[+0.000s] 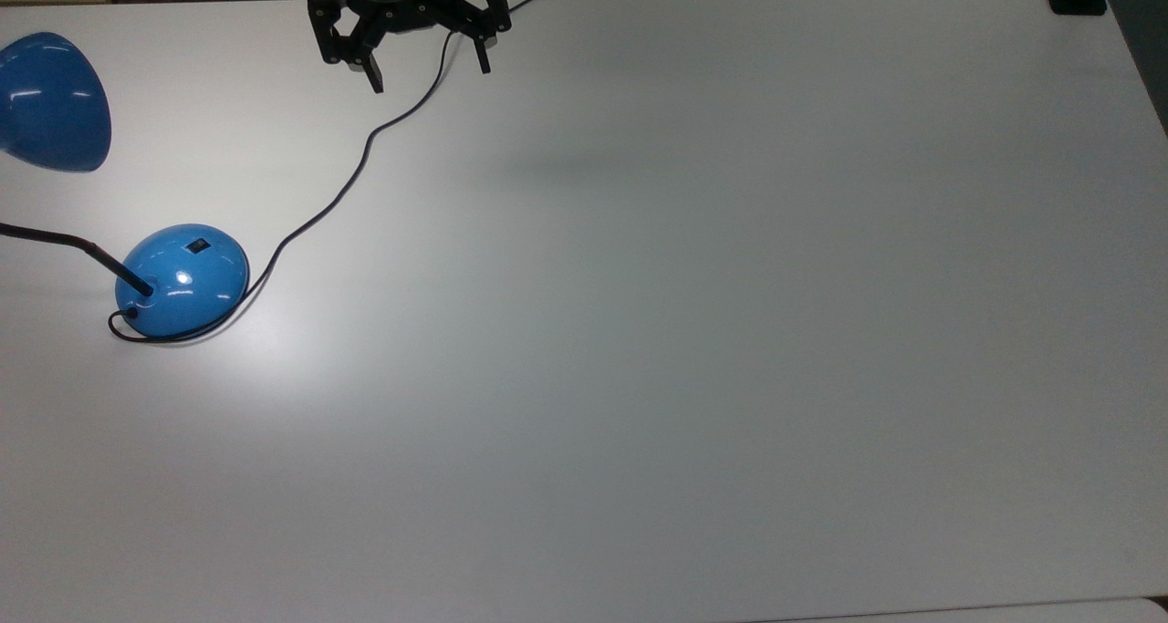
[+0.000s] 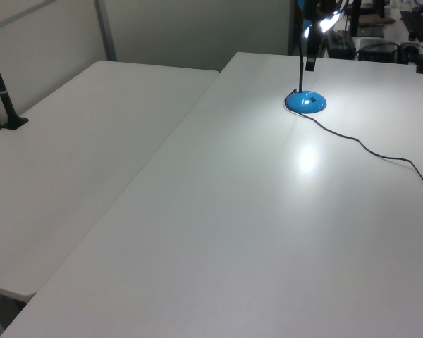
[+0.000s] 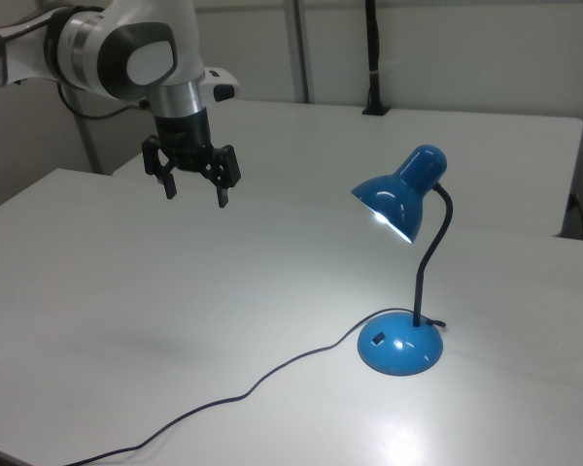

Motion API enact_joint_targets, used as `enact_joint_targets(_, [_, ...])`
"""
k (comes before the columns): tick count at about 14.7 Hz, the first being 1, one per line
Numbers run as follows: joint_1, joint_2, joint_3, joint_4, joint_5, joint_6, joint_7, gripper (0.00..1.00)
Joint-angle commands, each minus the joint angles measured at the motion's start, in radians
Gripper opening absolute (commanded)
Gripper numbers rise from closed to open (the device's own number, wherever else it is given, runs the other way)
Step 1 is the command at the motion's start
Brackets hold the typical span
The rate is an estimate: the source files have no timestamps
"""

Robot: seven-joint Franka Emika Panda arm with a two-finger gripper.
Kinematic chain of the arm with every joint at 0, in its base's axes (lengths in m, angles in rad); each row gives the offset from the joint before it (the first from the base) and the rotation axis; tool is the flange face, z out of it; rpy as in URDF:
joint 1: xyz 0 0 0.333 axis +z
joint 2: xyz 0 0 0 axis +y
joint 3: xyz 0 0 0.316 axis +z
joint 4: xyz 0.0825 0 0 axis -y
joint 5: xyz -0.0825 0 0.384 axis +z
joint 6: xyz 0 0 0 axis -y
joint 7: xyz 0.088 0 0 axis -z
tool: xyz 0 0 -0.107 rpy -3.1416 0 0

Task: Turn off the lamp
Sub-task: 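Move the gripper toward the blue lamp base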

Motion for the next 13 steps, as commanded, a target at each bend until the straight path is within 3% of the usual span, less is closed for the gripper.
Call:
enact_joint_targets(1, [0.008,-0.007,-0.008,0.001,0.004,0.006,-0.023,1.00])
enact_joint_targets(6, [-0.002,-0.014,-0.031,0.001,0.004,-0.003,-0.023,1.00])
enact_joint_targets(10, [-0.022,-0.028,-0.083,-0.009,-0.005,-0.015,-0.052,1.00])
enact_joint_targets(13, [-0.031,-0.027,-0.099,-0.026,-0.097,-0.003,-0.128,1.00])
